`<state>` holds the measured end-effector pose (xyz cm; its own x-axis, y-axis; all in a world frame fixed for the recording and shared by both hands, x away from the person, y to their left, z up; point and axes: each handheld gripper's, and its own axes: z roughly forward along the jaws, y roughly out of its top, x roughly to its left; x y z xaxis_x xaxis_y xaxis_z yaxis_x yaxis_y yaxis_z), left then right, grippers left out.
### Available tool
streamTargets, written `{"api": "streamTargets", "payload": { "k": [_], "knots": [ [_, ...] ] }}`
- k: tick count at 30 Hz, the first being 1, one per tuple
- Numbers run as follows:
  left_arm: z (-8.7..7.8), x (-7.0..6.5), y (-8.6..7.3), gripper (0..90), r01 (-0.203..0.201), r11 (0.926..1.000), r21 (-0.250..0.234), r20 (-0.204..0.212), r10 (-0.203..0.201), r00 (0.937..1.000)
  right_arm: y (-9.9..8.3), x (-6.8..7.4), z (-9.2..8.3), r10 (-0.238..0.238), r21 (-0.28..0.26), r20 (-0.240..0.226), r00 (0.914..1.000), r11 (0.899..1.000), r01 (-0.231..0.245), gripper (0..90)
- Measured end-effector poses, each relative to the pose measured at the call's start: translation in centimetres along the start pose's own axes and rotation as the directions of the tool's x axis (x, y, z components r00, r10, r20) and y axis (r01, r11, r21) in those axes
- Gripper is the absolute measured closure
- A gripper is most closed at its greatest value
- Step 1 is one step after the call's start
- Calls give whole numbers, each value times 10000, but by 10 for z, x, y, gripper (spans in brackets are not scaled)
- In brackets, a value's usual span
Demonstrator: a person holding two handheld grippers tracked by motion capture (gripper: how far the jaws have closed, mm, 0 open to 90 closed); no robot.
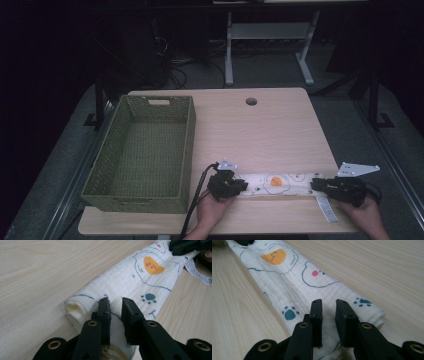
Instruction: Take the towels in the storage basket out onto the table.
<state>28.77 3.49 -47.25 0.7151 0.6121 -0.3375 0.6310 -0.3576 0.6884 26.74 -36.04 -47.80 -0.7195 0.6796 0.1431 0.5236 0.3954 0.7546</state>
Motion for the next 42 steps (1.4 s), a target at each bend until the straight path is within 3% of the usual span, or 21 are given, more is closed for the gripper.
{"api": "streamTargets", "payload": {
  "k": [6, 10, 15, 21, 24, 34, 42],
  "knots": [
    [-5, -3, 1, 737, 49, 9999, -117, -37, -49, 10000, 2, 2, 0, -41, 60, 37, 10000, 10000, 41, 718],
    [-14, -4, 5, 717, -10, 9989, -467, -326, -5, 9995, 6, 4, -7, 24, -354, 126, 9999, 9994, -20, 671],
    [-22, 3, 4, 644, 587, 9957, -716, -805, -645, 9947, 8, -2, -17, 614, -759, 784, 9950, 9956, -555, 598],
    [-22, 9, -1, 550, 939, 9948, -397, -1290, -983, 9868, 4, -6, -15, 956, -468, 1405, 9855, 9949, -898, 555],
    [-21, 10, -3, 529, 1028, 9944, -254, -1301, -1053, 9859, 1, -6, -13, 1161, -308, 1493, 9820, 9932, -1127, 542],
    [-17, 7, -5, 503, 1010, 9948, -112, -1279, -1016, 9866, -3, -4, -9, 1123, 33, 1685, 9793, 9934, -1145, 546],
    [-18, 3, -7, 466, 966, 9953, -84, -1180, -969, 9883, -5, -4, -7, 1250, -62, 1769, 9763, 9920, -1259, 533]
  ]
}}
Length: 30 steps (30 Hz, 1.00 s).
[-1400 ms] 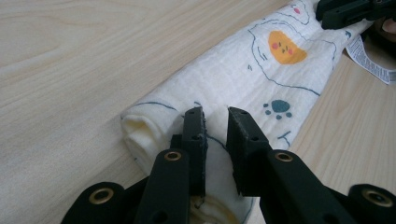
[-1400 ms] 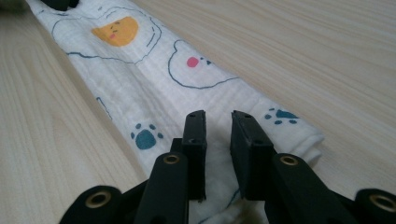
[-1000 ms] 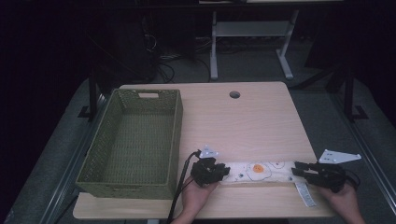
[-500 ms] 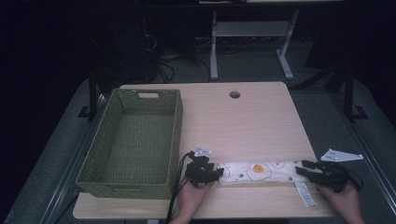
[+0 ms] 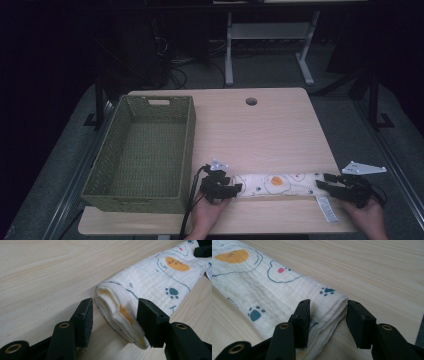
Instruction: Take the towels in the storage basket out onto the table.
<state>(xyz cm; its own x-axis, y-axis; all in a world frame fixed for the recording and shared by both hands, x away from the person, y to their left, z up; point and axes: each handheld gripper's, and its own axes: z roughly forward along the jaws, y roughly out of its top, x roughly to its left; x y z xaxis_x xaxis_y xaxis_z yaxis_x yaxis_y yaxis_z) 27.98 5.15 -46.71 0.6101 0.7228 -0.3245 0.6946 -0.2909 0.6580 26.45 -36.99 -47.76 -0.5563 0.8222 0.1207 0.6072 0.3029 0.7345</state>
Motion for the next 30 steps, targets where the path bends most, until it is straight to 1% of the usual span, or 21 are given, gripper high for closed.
{"api": "streamTargets", "payload": {
  "k": [1, 2, 4, 7, 9, 10, 11, 14, 17, 18, 19, 20, 21, 23, 24, 25, 26, 27, 30],
  "knots": [
    [0, -1, 0, 469, 24, 10000, 3, 39, -24, 10000, 0, 0, 0, -31, 18, 37, 10000, 10000, 31, 530],
    [1, -2, -1, 486, -97, 9999, 50, 29, 97, 9999, 1, 1, 0, 12, 59, 66, 10000, 10000, -13, 534],
    [2, -6, -1, 509, -342, 9994, 84, -121, 343, 9993, 1, 2, 1, -34, 32, 100, 9999, 10000, 33, 540],
    [3, -9, -1, 542, -454, 9989, 89, -214, 456, 9987, 1, 4, 1, -34, -2, 119, 9999, 10000, 34, 576],
    [4, -9, -2, 588, -499, 9987, 46, -255, 500, 9984, 0, 5, 1, -36, 16, 73, 10000, 10000, 36, 618],
    [4, -9, -2, 619, -503, 9987, 52, -248, 505, 9984, 0, 6, 1, 60, 25, 14, 10000, 10000, -60, 644],
    [4, -10, -2, 640, -547, 9984, 103, -220, 549, 9982, 0, 6, 1, 67, 22, -31, 10000, 10000, -67, 670],
    [5, -10, -4, 713, -578, 9983, 49, -120, 578, 9983, 0, 7, 2, 140, 6, -208, 9997, 9999, -140, 735],
    [6, -7, -5, 770, -419, 9991, -39, 106, 420, 9991, 1, 8, 2, 202, 57, -365, 9991, 9998, -200, 780],
    [6, -6, -5, 786, -321, 9995, -81, 193, 323, 9993, 1, 7, 3, 188, 46, -418, 9989, 9998, -186, 789],
    [6, -5, -5, 797, -202, 9997, -118, 251, 205, 9995, 1, 7, 3, 277, 94, -493, 9984, 9996, -273, 798],
    [6, -4, -6, 809, -253, 9997, -69, 265, 255, 9993, 1, 7, 3, 339, 104, -590, 9977, 9994, -333, 806],
    [6, -5, -6, 813, -179, 9997, -137, 273, 183, 9995, 2, 6, 4, 343, 92, -640, 9974, 9994, -338, 809],
    [5, -4, -6, 822, -163, 9998, -92, 310, 165, 9994, 2, 4, 5, 554, 92, -904, 9944, 9985, -548, 816],
    [5, -3, -6, 825, -113, 9999, -101, 371, 117, 9992, 2, 3, 5, 606, 118, -964, 9935, 9981, -597, 818],
    [4, -2, -7, 827, 14, 9999, -102, 475, -9, 9989, 3, 2, 5, 673, 98, -1033, 9924, 9977, -666, 819],
    [4, 0, -7, 828, 310, 9994, -159, 621, -300, 9976, 3, 1, 5, 740, 93, -1137, 9908, 9973, -735, 820],
    [3, 1, -8, 829, 469, 9987, -173, 723, -455, 9963, 3, 0, 4, 832, 82, -1196, 9893, 9965, -828, 821],
    [0, 1, -8, 830, 451, 9987, -218, 766, -433, 9961, 5, -3, 2, 998, -77, -1301, 9865, 9948, -1017, 822]
  ]
}}
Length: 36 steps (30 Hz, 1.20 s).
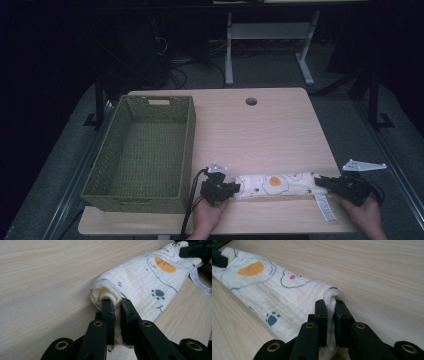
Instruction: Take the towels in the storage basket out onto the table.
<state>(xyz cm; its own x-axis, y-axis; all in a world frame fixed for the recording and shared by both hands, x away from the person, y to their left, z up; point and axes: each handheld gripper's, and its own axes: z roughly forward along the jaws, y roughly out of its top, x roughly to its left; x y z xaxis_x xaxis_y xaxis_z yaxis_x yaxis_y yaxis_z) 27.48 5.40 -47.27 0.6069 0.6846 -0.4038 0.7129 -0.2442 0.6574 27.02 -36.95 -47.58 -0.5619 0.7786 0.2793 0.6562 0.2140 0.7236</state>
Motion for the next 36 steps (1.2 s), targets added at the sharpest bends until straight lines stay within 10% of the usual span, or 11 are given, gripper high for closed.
{"api": "streamTargets", "payload": {
  "k": [36],
  "knots": [
    [-41, -20, 6, 834, -378, 9951, -914, 341, 410, 9986, 71, 1, -2, -408, -492, -874, 9953, 9981, 366, 823]
  ]
}}
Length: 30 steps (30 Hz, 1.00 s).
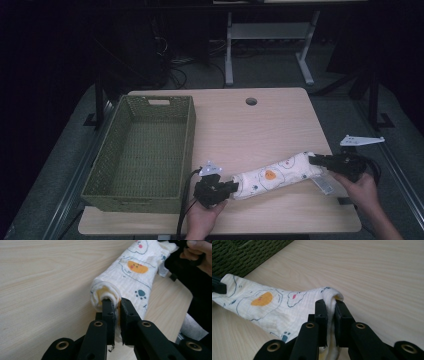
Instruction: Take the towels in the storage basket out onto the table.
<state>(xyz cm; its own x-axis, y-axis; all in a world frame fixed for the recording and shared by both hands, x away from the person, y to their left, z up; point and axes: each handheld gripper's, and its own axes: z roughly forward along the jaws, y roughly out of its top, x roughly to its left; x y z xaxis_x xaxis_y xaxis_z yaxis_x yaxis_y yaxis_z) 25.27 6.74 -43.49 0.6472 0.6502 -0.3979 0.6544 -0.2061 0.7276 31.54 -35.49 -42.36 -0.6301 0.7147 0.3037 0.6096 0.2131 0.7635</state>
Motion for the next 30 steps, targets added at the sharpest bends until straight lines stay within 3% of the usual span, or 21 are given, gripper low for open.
{"api": "streamTargets", "payload": {
  "k": [13, 30],
  "knots": [
    [-21, -9, 10, 834, -172, 9984, -547, 144, 180, 9997, 39, 3, 7, -630, -67, -120, 9979, 9980, 629, 823],
    [-44, -10, 18, 834, -400, 9957, -830, 215, 419, 9989, 77, 8, 21, -1140, -418, -457, 9924, 9928, 1121, 823]
  ]
}}
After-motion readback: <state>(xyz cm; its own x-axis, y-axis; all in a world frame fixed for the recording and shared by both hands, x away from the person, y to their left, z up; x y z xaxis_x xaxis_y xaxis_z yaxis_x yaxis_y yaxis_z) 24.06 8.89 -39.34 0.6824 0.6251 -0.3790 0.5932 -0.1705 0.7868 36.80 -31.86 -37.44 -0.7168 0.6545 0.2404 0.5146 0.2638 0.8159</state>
